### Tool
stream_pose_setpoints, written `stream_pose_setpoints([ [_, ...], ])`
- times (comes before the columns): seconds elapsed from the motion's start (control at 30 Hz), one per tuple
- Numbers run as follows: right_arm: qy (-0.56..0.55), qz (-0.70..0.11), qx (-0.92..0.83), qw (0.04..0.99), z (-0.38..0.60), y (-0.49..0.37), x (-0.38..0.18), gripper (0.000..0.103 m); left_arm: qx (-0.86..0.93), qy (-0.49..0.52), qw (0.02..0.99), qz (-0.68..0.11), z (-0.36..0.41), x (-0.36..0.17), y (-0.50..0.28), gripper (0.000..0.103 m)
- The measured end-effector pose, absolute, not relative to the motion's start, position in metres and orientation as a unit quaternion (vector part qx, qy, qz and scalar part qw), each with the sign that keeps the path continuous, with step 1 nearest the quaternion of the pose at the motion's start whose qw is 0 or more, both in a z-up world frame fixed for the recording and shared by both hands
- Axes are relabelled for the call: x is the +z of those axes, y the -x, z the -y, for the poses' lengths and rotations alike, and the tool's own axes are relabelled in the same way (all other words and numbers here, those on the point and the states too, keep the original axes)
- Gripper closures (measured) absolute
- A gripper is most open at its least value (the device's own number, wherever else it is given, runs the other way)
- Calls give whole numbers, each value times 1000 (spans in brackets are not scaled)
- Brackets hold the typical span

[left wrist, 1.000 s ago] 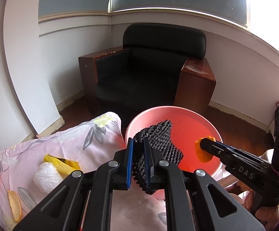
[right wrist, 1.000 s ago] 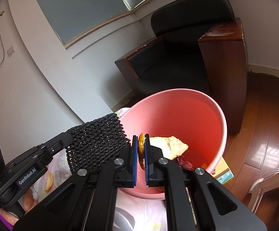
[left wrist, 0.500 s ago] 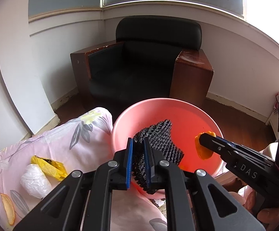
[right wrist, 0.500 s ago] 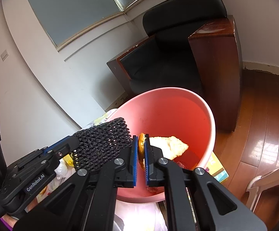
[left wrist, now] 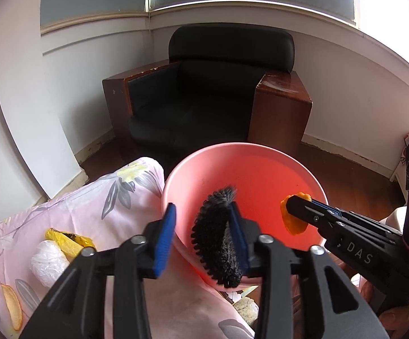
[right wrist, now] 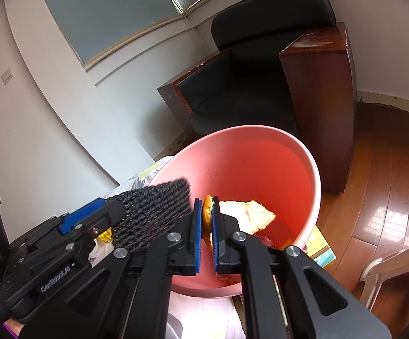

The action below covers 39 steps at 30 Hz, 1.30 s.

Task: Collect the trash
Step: 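Open both tools to drop the net and peel into the bucket, then move both open tools back over the table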

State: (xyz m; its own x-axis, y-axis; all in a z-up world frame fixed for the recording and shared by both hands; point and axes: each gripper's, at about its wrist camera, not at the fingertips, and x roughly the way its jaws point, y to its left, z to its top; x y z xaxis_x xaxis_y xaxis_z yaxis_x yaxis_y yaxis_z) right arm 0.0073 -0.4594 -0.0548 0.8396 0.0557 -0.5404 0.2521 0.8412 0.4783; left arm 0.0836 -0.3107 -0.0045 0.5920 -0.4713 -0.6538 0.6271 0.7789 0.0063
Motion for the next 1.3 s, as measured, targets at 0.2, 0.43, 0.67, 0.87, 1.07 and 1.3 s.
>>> stream_pose_setpoints([
  [0.2,-281,-281,-49,916,460,-9,-53,82,-310,-122,885,-325,308,-3,-80,56],
  [0.43,-276,-261,-43,924,455,-3,-45,66,-304,-117,887,-327,301,-1,-79,53],
  [0.67,-267,-251,-37,930,449,3,-36,66,-299,-105,891,-324,289,6,-77,52],
  [0.87,-262,-244,-29,933,441,8,-29,66,-293,-91,896,-319,274,15,-72,51],
  [1.07,-247,-243,-19,938,428,12,-25,66,-285,-86,901,-316,256,20,-64,51],
  [1.3,-229,-242,-3,943,410,20,-20,66,-273,-77,906,-315,228,24,-55,50],
])
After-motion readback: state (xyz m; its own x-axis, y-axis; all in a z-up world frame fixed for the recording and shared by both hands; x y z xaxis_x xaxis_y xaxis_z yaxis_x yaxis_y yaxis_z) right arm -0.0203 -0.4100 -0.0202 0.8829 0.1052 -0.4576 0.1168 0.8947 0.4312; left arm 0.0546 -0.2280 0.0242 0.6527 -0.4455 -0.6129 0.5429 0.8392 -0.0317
